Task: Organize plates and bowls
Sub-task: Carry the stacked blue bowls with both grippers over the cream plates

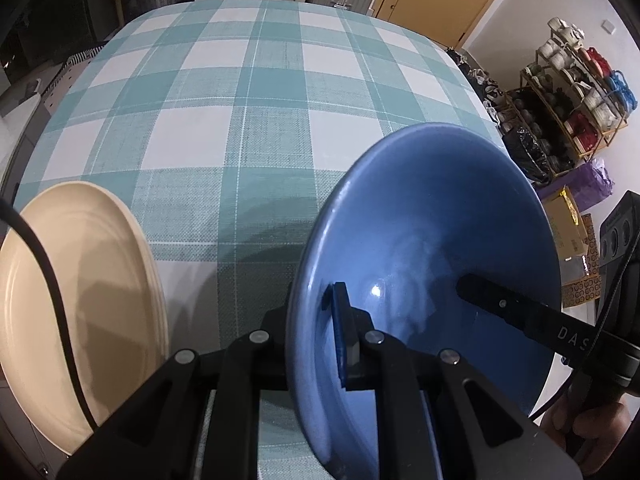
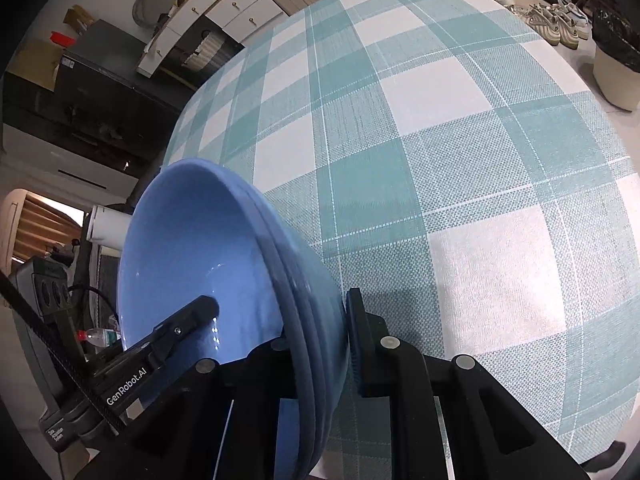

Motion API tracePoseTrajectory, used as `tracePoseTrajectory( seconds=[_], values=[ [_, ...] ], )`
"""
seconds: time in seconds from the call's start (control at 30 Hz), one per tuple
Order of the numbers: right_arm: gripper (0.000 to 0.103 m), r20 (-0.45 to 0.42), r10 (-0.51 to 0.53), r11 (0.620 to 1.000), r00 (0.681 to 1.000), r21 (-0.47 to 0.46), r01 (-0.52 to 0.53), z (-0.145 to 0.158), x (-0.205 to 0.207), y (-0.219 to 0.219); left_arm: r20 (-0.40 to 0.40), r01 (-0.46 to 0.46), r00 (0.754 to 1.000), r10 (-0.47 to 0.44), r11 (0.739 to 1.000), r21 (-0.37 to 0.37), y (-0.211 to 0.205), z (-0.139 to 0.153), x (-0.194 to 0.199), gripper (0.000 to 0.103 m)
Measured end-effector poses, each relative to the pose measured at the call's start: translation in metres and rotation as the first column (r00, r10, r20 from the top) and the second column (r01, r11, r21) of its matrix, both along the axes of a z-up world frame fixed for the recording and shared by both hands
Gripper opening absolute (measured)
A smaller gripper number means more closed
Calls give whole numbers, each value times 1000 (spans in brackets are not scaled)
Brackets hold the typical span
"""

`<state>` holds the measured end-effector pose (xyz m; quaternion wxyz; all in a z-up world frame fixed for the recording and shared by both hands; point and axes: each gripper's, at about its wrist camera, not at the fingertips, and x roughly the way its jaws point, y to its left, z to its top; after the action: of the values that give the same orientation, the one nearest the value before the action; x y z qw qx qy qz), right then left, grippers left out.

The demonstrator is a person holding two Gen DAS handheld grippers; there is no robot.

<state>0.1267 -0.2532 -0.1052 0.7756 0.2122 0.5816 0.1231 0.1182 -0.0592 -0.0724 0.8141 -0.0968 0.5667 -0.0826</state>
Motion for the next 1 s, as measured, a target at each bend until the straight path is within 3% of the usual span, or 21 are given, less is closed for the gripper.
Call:
tracePoseTrajectory(
  seconds=[0.3,0.57,1.0],
  values=[
    [12,-4,9,1000,1000,-18,-9,18,-3,7,4,-8,1000,8,1000,-22,9,15,-4,12],
    [12,18,44,998,999,-38,-43,51,-6,30,25,-52,998,53,998,-46,37,44,-10,13],
    [12,33,155,988,987,-22,-155,90,-6,123,74,-173,982,175,984,-39,127,77,-32,13]
  ],
)
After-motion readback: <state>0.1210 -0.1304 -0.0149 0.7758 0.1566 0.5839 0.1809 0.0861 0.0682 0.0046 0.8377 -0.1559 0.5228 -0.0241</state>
